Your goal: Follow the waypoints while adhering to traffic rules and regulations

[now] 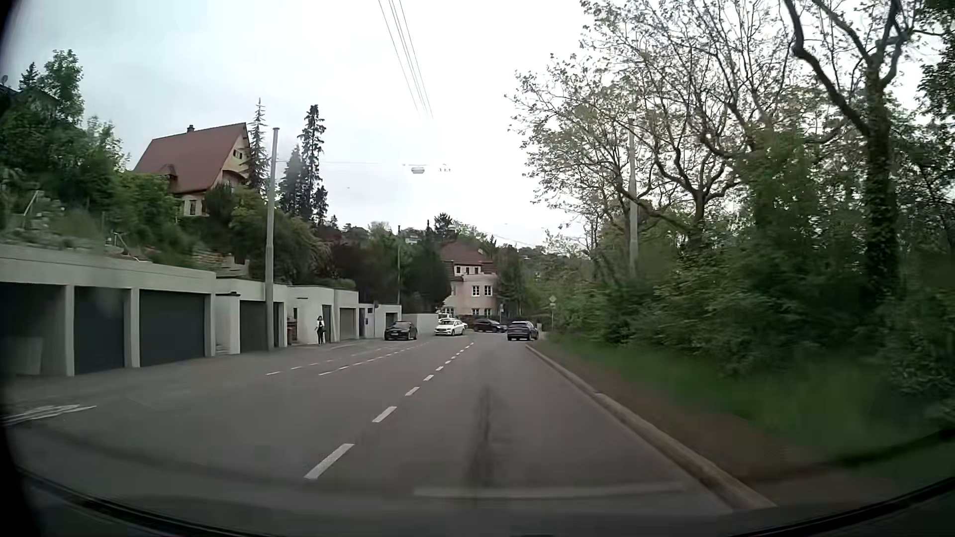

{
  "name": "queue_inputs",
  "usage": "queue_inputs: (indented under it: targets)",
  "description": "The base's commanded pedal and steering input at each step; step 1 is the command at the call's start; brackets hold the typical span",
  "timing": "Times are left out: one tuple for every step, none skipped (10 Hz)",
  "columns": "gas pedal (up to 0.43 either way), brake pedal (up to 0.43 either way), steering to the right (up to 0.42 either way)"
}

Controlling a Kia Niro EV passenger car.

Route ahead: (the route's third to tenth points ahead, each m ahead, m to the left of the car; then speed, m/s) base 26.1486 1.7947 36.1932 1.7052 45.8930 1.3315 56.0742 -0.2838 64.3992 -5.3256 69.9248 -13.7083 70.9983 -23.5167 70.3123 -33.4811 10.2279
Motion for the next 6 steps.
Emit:
queue_inputs:
  targets:
    - [0.110,0.000,-0.003]
    - [0.098,0.000,-0.004]
    - [0.098,0.000,-0.004]
    - [0.098,0.000,-0.004]
    - [0.098,0.000,-0.004]
    - [0.098,0.000,-0.005]
